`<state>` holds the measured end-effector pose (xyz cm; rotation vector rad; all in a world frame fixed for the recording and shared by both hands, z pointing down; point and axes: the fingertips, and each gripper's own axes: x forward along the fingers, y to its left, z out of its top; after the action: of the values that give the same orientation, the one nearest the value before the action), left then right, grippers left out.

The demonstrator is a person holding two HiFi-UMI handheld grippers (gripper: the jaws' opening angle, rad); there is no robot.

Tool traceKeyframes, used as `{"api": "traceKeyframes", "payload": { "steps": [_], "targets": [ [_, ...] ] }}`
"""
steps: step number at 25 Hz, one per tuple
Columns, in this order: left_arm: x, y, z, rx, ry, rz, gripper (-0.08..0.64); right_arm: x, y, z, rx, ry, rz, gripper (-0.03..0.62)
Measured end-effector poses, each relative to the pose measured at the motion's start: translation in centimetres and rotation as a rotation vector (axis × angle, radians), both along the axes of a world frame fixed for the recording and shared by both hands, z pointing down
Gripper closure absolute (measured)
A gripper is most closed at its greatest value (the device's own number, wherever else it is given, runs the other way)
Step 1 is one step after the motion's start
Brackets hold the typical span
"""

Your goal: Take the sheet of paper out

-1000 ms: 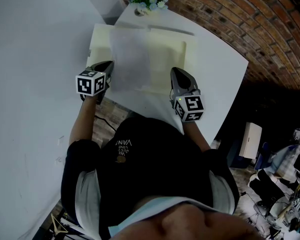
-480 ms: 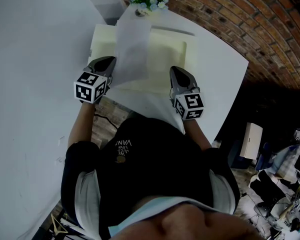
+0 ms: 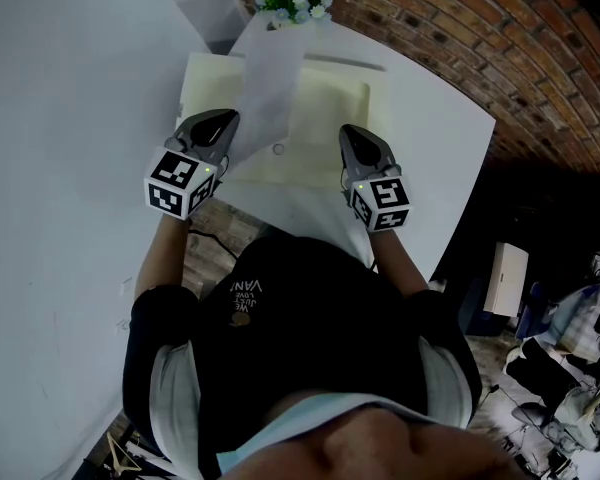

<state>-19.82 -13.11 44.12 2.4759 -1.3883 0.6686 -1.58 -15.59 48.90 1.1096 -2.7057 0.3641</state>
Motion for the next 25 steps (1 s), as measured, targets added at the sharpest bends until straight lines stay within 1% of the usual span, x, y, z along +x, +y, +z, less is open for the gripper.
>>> {"api": "traceKeyframes", "payload": {
  "steps": [6, 10, 15, 19, 20, 23, 25],
  "targets": [
    [1.4, 0.4, -2.3, 0.052, 0.01, 0.043, 0.558, 0.3, -0.5, -0.5, 0.01, -0.038, 0.001, 0.592],
    [2.2, 0.6, -4.2, 0.098, 0.01, 0.073, 0.558, 0.0, -0.8, -0.9, 0.016, -0.071, -0.015, 0.592],
    [2.7, 0.9, -6.2, 0.153, 0.004, 0.092, 0.558, -0.2, -1.3, -1.7, 0.035, -0.11, -0.035, 0.592],
    [3.6, 1.5, -7.6, 0.18, -0.002, 0.126, 0.558, -0.3, -1.6, -2.6, 0.054, -0.164, -0.051, 0.59],
    [3.8, 1.7, -8.0, 0.188, 0.006, 0.135, 0.558, -0.4, -1.6, -2.8, 0.057, -0.179, -0.056, 0.585],
    [4.4, 2.2, -9.1, 0.206, 0.039, 0.159, 0.558, -0.4, -1.7, -3.3, 0.054, -0.231, -0.073, 0.523],
    [4.6, 2.5, -9.8, 0.214, 0.064, 0.166, 0.558, -0.3, -1.8, -3.7, 0.058, -0.263, -0.077, 0.522]
  ]
}}
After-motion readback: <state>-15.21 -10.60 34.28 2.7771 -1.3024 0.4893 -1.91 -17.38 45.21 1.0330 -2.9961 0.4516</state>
